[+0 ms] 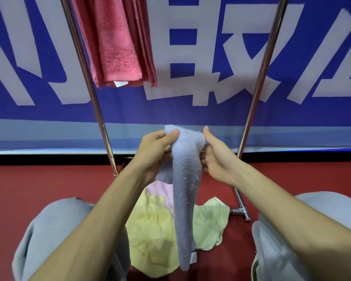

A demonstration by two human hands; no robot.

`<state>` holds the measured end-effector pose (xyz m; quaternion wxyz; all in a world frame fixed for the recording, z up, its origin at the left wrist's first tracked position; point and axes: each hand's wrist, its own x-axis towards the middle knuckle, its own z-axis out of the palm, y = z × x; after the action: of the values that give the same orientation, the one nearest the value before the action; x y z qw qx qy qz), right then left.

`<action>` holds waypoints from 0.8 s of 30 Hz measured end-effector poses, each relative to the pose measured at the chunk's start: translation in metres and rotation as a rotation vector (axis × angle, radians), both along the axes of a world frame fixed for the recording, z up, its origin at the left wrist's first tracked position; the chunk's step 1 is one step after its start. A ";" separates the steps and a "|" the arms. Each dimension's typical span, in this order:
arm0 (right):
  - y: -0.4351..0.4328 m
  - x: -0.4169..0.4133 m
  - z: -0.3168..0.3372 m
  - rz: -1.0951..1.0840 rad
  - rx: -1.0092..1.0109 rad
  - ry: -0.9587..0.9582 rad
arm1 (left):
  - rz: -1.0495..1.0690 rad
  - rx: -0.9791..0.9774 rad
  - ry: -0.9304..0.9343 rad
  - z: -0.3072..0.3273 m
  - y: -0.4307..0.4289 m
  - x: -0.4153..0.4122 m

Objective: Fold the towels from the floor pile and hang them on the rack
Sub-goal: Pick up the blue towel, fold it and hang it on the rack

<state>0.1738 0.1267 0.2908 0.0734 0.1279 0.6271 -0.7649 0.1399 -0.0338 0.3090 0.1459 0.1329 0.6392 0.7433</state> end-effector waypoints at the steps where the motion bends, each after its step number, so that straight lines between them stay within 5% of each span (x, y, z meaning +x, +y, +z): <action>1: -0.003 0.001 -0.002 0.050 -0.059 0.010 | -0.003 0.016 -0.021 0.003 -0.003 -0.001; 4: -0.005 0.002 -0.009 0.167 -0.157 0.013 | 0.023 0.039 -0.079 0.007 -0.013 -0.007; 14: -0.007 0.008 -0.011 0.279 0.197 0.026 | 0.274 0.188 -0.347 -0.001 -0.020 -0.024; 21: -0.013 0.005 -0.009 -0.077 0.380 0.260 | 0.375 0.399 -0.477 -0.009 -0.018 -0.026; 24: -0.013 0.002 -0.004 -0.161 0.363 0.366 | 0.250 0.254 -0.390 -0.012 -0.012 -0.022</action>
<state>0.1761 0.1134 0.2866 -0.1266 0.0481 0.7446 -0.6536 0.1182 -0.0456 0.2972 0.1556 -0.0756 0.5121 0.8413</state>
